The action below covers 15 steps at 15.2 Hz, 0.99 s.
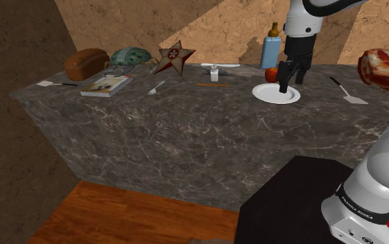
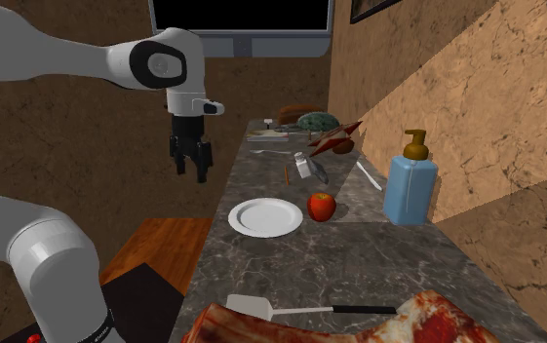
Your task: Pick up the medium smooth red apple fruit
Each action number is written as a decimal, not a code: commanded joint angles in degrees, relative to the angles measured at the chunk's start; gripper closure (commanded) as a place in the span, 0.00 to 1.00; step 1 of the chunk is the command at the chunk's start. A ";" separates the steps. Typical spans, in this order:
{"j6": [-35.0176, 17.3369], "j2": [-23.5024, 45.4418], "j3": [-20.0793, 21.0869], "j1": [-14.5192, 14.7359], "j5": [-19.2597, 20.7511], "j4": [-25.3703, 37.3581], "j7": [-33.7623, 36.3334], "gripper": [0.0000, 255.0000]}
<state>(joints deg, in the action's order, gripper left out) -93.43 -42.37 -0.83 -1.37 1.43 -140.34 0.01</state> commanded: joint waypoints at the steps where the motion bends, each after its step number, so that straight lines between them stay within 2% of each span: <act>1: 0.00 0.00 0.00 0.00 0.00 0.00 0.00 0.00; 8: -6.93 8.03 -8.04 -1.67 5.80 3.43 -12.71 0.00; 15: -13.43 19.15 -15.38 -2.06 7.86 10.80 -25.25 0.00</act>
<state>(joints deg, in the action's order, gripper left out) -106.18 -24.87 -15.12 -3.38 9.14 -130.99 -23.13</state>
